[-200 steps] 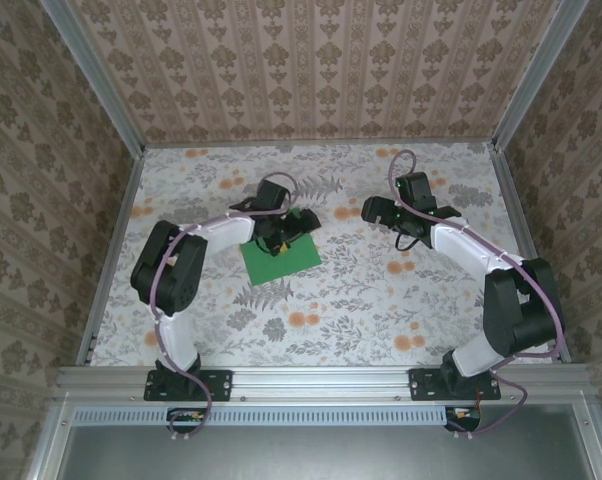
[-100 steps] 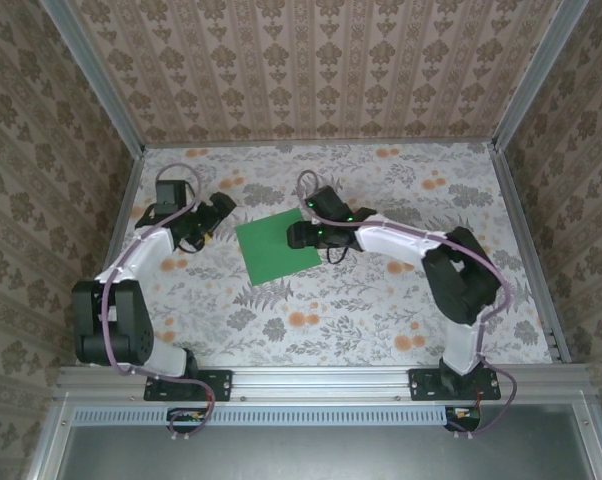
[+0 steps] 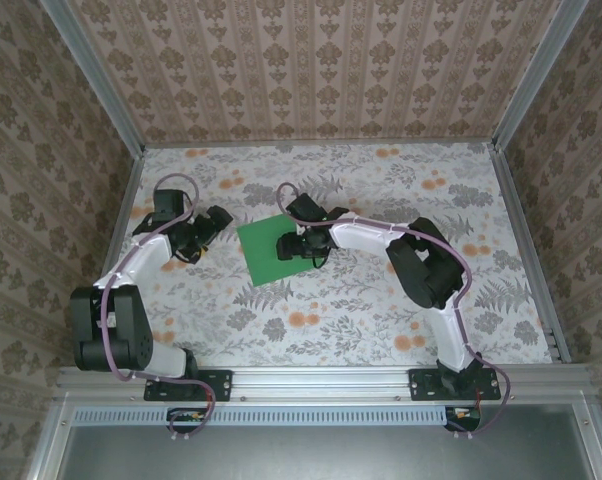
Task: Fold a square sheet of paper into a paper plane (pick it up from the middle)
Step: Move the square sheet of paper to the center of the table, then fold the square sheet of paper in half at the center of the table.
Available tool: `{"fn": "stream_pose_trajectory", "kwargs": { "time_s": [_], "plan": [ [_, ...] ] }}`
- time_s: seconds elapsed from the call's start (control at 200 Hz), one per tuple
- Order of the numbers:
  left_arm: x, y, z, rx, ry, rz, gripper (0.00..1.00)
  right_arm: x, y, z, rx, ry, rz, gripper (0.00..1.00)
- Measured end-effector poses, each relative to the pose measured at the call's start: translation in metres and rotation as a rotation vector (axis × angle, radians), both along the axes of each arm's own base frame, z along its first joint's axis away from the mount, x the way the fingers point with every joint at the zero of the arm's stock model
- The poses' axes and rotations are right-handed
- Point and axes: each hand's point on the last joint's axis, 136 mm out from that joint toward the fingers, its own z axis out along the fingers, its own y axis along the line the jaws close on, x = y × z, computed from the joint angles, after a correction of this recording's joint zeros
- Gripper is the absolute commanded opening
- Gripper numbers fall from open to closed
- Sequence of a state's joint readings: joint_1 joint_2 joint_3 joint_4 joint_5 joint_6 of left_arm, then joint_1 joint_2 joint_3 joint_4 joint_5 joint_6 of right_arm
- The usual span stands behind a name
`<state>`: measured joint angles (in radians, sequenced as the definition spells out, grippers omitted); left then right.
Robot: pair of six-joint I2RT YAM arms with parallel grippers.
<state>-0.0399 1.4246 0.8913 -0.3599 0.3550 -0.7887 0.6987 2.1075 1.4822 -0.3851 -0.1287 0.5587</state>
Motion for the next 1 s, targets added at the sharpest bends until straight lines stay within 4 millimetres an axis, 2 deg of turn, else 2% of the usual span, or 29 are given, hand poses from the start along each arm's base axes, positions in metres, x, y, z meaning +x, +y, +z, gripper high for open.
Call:
{"fn": "stream_pose_trajectory", "kwargs": {
  "time_s": [0.07, 0.23, 0.345, 0.42, 0.575, 0.66, 0.815, 1.0],
  "plan": [
    [0.0, -0.002, -0.001, 0.0, 0.002, -0.004, 1.0, -0.004, -0.014, -0.001, -0.029, -0.008, 0.007, 0.74],
    [-0.001, -0.009, -0.008, 0.001, 0.018, -0.028, 1.0, -0.017, -0.073, -0.004, -0.176, 0.016, 0.008, 0.75],
    [-0.003, -0.015, -0.018, 0.005, 0.046, -0.048, 1.0, -0.017, -0.095, -0.004, -0.253, 0.032, 0.018, 0.78],
    [-0.004, -0.019, -0.022, 0.007, 0.059, -0.058, 1.0, -0.014, -0.092, 0.005, -0.264, 0.018, 0.03, 0.81],
    [-0.005, -0.023, -0.024, 0.007, 0.062, -0.07, 1.0, 0.007, -0.071, 0.034, -0.242, -0.063, 0.051, 0.9],
    [-0.004, -0.023, -0.025, 0.007, 0.064, -0.071, 1.0, 0.019, -0.059, 0.041, -0.246, -0.098, 0.061, 0.95],
    [-0.004, -0.024, -0.028, 0.008, 0.071, -0.073, 1.0, 0.02, -0.05, 0.025, -0.299, -0.082, 0.087, 0.97],
    [-0.004, -0.026, -0.031, 0.008, 0.076, -0.077, 1.0, 0.012, -0.055, -0.003, -0.369, -0.018, 0.103, 0.94]
  ]
}}
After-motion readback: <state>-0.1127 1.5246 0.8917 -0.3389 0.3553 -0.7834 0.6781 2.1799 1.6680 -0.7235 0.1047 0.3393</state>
